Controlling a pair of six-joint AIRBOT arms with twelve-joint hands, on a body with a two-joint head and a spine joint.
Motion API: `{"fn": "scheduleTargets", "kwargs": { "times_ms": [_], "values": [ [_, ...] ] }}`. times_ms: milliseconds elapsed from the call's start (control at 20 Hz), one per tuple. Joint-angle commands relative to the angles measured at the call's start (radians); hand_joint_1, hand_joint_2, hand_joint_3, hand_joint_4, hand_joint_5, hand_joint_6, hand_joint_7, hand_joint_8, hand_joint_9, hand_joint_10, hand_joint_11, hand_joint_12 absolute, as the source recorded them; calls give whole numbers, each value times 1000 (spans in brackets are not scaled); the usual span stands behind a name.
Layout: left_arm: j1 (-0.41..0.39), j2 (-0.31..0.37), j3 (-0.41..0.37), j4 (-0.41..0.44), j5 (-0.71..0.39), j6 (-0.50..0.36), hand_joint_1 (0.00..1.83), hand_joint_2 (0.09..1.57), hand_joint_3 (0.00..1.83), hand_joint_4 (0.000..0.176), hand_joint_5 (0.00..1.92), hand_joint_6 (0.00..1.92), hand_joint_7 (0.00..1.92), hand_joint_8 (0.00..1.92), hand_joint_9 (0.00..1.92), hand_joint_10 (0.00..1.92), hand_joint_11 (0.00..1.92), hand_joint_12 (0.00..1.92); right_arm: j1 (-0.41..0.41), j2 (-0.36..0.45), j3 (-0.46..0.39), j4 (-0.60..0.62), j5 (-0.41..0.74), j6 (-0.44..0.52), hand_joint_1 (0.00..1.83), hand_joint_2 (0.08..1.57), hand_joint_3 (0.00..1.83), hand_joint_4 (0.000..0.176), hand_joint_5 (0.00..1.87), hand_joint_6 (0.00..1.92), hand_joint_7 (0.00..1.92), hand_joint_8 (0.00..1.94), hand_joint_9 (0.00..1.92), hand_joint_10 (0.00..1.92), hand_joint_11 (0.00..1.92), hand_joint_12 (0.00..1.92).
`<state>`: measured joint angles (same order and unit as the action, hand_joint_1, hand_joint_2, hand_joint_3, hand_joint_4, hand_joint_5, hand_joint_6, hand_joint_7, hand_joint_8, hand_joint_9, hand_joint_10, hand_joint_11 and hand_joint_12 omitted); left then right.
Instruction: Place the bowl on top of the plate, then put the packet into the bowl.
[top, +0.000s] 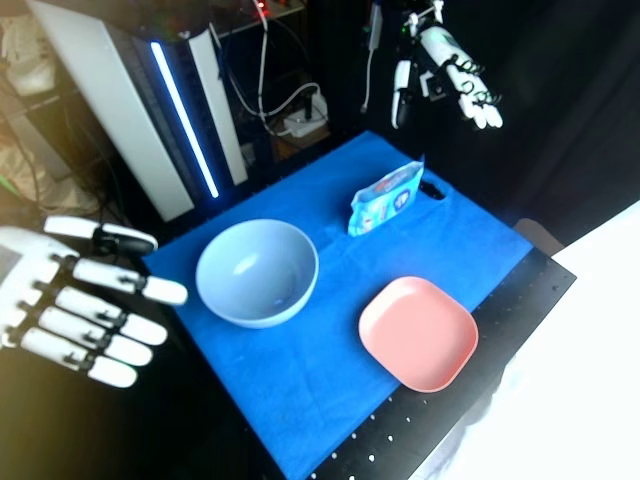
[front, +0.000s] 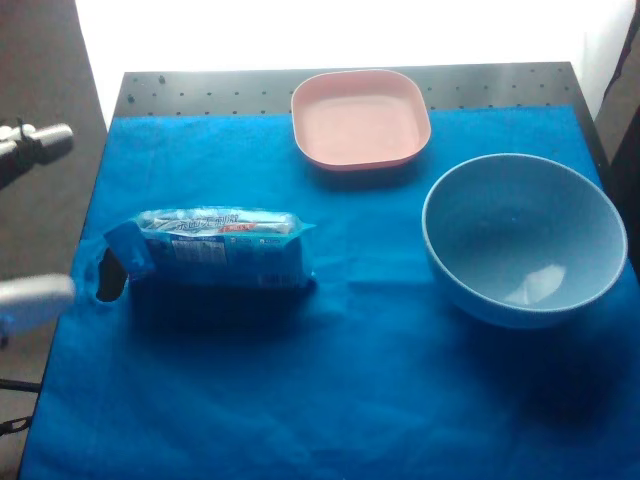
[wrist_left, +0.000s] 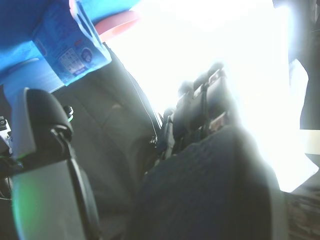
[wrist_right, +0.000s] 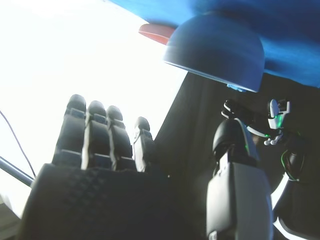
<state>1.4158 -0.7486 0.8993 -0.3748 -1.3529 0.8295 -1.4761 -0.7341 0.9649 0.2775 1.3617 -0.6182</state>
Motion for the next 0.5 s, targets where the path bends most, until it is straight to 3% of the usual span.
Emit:
{"fn": "scheduleTargets", "kwargs": {
  "times_ms": [0,200,350,450],
  "values": [
    [-4,-4,6,-10,-119,-3,262,1134,6,171,188,2,145,2,65,3,0,6,3,2,7,20,122,8,486,1283,6,0,328,3,237,4,238,21,0,814],
    [-4,-5,8,-11,-115,-9,246,1142,5,159,198,3,140,0,60,0,20,9,3,2,8,18,116,8,503,1283,2,0,323,0,243,3,246,15,0,808],
    [-4,-5,9,-11,-115,-11,285,1131,0,171,202,3,150,3,64,1,8,5,3,2,10,18,115,8,516,1271,0,0,339,5,241,1,238,8,0,787],
    [-4,-5,8,-11,-115,-11,290,1121,0,175,155,0,60,0,6,0,0,0,4,2,11,18,115,8,489,1247,0,0,292,0,197,0,222,0,0,786]
  ]
}}
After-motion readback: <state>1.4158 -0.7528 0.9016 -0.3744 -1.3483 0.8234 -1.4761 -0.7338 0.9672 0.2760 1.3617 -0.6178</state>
